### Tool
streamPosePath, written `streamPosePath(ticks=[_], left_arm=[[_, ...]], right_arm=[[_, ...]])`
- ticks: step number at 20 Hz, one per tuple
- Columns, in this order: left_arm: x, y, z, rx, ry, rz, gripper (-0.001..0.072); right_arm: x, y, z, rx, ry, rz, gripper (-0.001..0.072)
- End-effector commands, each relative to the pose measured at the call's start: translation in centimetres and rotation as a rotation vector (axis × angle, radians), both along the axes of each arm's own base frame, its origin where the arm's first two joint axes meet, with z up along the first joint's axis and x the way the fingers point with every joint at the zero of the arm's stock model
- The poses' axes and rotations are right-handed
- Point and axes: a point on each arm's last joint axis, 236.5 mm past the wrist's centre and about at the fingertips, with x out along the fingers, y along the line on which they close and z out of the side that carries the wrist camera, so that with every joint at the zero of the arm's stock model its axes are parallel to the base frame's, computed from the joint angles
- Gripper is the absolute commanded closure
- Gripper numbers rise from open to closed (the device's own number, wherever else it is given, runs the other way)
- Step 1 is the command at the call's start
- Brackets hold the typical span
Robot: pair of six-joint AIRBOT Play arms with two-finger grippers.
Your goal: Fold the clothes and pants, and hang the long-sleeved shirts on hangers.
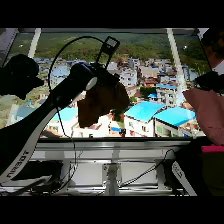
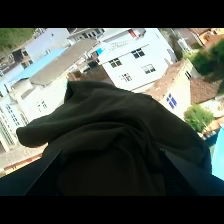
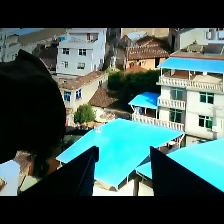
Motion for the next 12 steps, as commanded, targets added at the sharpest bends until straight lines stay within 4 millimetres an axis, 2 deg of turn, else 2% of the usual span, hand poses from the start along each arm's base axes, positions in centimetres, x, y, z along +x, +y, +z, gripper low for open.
streamPosePath(ticks=[1,4,6,9,12], left_arm=[[0.5,0.9,1.3,-0.013,-0.031,0.023,0.0021],[0.3,2.3,5.1,-0.060,-0.089,0.040,0.0020],[0.0,4.0,8.5,-0.101,-0.143,0.063,0.0020],[-0.9,7.4,14.0,-0.165,-0.233,0.108,0.0020],[-2.7,11.3,18.5,-0.210,-0.302,0.160,0.0020]], right_arm=[[-0.8,1.2,-4.7,0.077,0.107,0.013,0.0337],[-2.2,5.0,-9.4,0.209,0.213,0.080,0.0337],[-2.7,7.8,-11.5,0.236,0.245,0.143,0.0335],[-1.0,12.1,-12.4,0.220,0.166,0.223,0.0325],[1.0,17.1,-12.9,0.268,0.129,0.241,0.0322]])
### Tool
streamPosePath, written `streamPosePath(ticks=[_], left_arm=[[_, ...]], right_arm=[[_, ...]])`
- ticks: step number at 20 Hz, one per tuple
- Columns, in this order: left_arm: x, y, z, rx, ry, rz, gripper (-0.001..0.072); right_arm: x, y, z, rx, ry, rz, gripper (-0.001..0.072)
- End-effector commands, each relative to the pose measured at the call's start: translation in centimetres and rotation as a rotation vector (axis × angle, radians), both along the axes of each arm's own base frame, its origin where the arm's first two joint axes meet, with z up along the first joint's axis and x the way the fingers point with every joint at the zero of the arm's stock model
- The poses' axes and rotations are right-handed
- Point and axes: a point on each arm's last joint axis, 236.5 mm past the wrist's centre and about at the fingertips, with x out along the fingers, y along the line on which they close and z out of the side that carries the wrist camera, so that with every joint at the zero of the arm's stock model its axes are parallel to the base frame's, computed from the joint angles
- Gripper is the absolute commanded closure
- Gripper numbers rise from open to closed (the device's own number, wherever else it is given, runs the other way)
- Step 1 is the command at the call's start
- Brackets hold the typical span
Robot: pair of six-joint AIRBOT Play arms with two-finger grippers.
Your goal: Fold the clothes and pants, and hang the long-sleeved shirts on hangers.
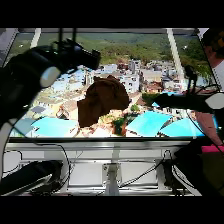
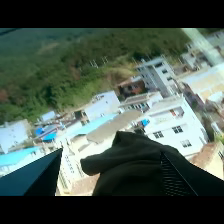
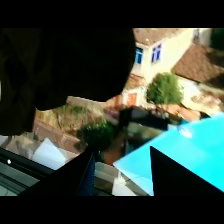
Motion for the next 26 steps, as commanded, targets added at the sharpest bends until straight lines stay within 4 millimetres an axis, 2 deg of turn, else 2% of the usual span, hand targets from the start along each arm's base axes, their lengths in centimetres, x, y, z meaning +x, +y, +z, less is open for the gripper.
streamPosePath(ticks=[1,2,4,5,6,9,12,14,17,19,21,26], left_arm=[[-2.3,4.6,5.2,-0.053,-0.078,0.063,0.0020],[-3.1,5.9,6.2,-0.061,-0.089,0.083,0.0020],[-4.5,8.1,7.7,-0.074,-0.105,0.118,0.0020],[-5.1,9.0,8.3,-0.079,-0.112,0.132,0.0020],[-5.8,9.8,8.8,-0.084,-0.118,0.143,0.0020],[-7.0,11.0,10.2,-0.090,-0.151,0.159,0.0020],[-7.3,11.2,10.5,-0.096,-0.159,0.160,0.0020],[-7.2,11.1,10.4,-0.095,-0.155,0.160,0.0020],[-7.2,11.1,10.4,-0.094,-0.155,0.160,0.0020],[-7.2,11.1,10.3,-0.093,-0.155,0.160,0.0020],[-7.2,11.2,10.4,-0.091,-0.156,0.161,0.0020],[-7.2,11.2,10.4,-0.091,-0.156,0.162,0.0020]], right_arm=[[2.0,5.7,-1.5,0.069,-0.022,-0.011,0.0298],[2.1,7.4,-2.6,0.089,0.010,-0.008,0.0223],[1.7,11.4,-5.3,0.138,0.089,0.017,0.0221],[1.5,13.4,-6.4,0.166,0.124,0.027,0.0199],[1.2,15.5,-7.4,0.193,0.157,0.035,0.0140],[1.0,20.1,-9.4,0.213,0.194,0.067,0.0116],[1.8,23.3,-10.0,0.275,0.251,0.030,0.0086],[2.9,24.4,-10.4,0.292,0.264,0.004,0.0085],[4.6,24.9,-11.1,0.280,0.241,-0.015,0.0085],[5.0,24.9,-11.0,0.146,0.086,0.162,0.0085],[4.7,24.8,-11.0,0.016,0.004,0.292,0.0086],[4.0,23.6,-12.7,-0.301,-0.158,0.528,0.0097]])
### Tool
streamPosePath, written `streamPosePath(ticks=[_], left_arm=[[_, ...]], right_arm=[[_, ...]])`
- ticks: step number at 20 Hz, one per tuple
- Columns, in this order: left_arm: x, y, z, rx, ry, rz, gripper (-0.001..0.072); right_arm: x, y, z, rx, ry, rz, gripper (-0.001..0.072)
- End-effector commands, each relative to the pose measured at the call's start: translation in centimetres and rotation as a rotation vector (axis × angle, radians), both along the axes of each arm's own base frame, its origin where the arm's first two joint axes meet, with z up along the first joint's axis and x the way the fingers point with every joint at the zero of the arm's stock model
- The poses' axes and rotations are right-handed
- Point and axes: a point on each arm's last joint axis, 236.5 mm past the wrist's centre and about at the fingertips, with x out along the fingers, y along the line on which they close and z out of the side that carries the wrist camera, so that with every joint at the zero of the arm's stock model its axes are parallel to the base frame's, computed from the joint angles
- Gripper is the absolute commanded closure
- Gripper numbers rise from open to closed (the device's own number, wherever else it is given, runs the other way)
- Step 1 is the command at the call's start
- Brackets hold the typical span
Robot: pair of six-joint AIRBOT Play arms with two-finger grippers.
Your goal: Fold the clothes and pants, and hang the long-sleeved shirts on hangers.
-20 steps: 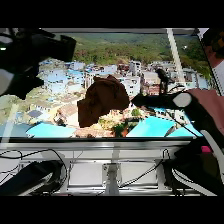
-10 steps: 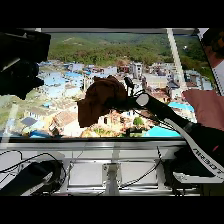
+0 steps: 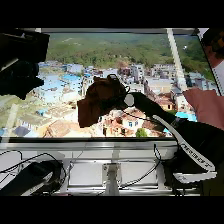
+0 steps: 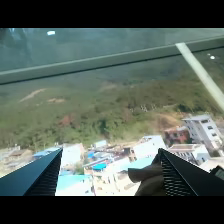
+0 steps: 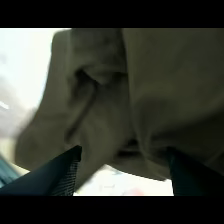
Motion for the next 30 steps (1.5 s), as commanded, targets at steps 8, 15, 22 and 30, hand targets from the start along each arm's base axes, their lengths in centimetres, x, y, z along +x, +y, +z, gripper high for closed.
streamPosePath(ticks=[8,15,22,30], left_arm=[[0.0,0.1,0.0,0.000,0.000,0.002,0.0020],[0.0,0.1,0.0,0.000,0.000,0.002,0.0020],[0.0,0.1,0.0,0.000,0.000,0.001,0.0020],[-0.8,0.9,-2.7,0.037,0.114,0.026,0.0020]], right_arm=[[1.4,-1.9,-3.4,-0.374,-0.260,0.251,0.0160],[3.0,-3.2,-4.3,-0.451,-0.240,0.186,0.0663],[6.4,-6.5,2.4,-0.542,-0.301,0.122,0.0698],[9.7,-18.4,20.3,-0.447,-0.501,-0.207,0.0697]])
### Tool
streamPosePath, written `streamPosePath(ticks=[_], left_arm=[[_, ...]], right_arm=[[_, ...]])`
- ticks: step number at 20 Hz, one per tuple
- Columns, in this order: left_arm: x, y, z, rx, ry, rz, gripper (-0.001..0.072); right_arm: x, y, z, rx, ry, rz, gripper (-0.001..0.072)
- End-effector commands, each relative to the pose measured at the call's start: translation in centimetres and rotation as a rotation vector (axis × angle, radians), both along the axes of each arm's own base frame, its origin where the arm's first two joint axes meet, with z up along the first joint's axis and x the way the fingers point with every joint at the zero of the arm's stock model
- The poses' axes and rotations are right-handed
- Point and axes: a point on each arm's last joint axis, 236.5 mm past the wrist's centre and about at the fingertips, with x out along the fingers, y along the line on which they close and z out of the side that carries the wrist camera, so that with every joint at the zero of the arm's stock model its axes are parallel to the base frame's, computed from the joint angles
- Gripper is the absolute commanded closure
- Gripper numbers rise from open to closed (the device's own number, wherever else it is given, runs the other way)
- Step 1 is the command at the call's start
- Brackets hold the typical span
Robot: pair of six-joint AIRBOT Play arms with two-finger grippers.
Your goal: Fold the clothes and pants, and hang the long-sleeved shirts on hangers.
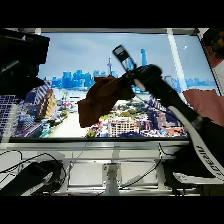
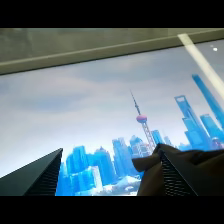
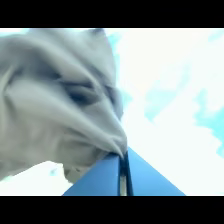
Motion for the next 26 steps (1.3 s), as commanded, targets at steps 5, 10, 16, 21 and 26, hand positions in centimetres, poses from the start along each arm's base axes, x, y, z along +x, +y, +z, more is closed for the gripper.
streamPosePath(ticks=[5,10,16,21,26], left_arm=[[-0.4,0.3,-5.2,0.052,0.151,0.012,0.0020],[-0.9,-1.2,-14.0,0.090,0.348,-0.027,0.0020],[-3.0,-2.7,-25.7,0.095,0.569,-0.075,0.0020],[-3.0,-4.0,-30.0,0.058,0.607,-0.095,0.0020],[-1.6,-4.8,-32.4,0.068,0.632,-0.093,0.0020]], right_arm=[[-1.9,-12.8,13.3,0.098,-0.214,-0.240,0.0697],[-5.2,-19.5,14.3,0.025,-0.168,-0.359,0.0697],[-8.7,-24.6,11.1,-0.108,0.024,-0.431,0.0697],[-10.9,-26.1,8.9,-0.134,0.143,-0.473,0.0697],[-12.6,-26.2,4.7,-0.171,0.275,-0.474,0.0697]])
